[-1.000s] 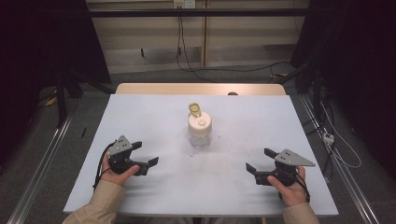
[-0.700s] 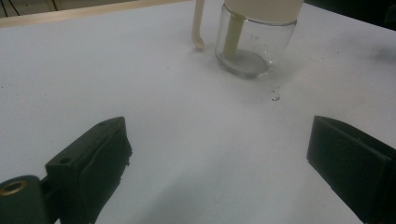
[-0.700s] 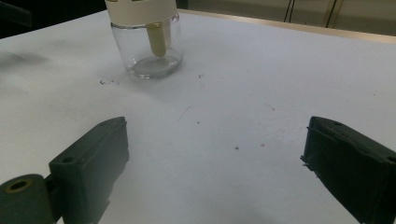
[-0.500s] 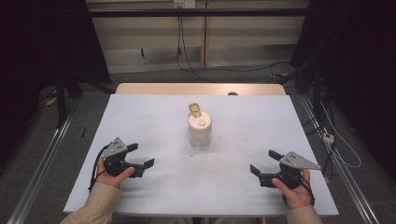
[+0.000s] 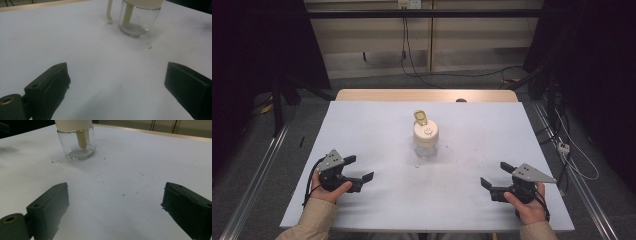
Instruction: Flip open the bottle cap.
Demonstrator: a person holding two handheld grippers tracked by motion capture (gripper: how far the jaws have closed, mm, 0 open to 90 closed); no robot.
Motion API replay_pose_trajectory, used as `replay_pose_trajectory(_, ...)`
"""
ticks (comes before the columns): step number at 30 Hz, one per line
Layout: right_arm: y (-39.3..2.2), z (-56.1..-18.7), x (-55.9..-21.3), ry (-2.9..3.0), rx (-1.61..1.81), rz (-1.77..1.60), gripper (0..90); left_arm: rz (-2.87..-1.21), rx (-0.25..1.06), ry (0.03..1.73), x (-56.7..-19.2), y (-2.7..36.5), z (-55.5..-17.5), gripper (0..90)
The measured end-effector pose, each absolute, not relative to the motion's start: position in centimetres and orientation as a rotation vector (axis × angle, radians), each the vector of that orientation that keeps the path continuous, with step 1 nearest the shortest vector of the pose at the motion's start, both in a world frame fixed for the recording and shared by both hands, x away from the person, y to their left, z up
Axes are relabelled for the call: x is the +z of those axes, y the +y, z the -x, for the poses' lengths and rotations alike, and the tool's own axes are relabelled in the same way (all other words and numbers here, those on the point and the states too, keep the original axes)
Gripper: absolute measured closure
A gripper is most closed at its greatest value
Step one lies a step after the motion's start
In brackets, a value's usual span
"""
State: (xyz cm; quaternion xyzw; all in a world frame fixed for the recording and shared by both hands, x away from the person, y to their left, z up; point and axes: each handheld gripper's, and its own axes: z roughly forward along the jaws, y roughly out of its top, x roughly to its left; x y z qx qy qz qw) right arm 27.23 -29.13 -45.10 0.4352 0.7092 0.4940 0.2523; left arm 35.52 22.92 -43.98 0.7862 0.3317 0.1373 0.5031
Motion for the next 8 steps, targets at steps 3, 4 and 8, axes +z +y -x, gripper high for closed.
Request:
replay_pose_trajectory(3, -29.12, -27.24, -45.15, 1.934, 1.338, -1.183, 6.4, -1.900, 0.331, 0.806, -44.07, 23.01, -35.54, 5.4)
replay_pose_trajectory(4, -29.13, -27.25, -45.16, 1.934, 1.337, -1.183, 6.5, -1.902, 0.332, 0.806, -44.08, 23.04, -35.55, 5.4)
replay_pose_trajectory(8, -29.10, -27.28, -45.18, 1.938, 1.327, -1.193, 6.5, -1.906, 0.334, 0.811, -44.16, 22.99, -35.64, 5.4)
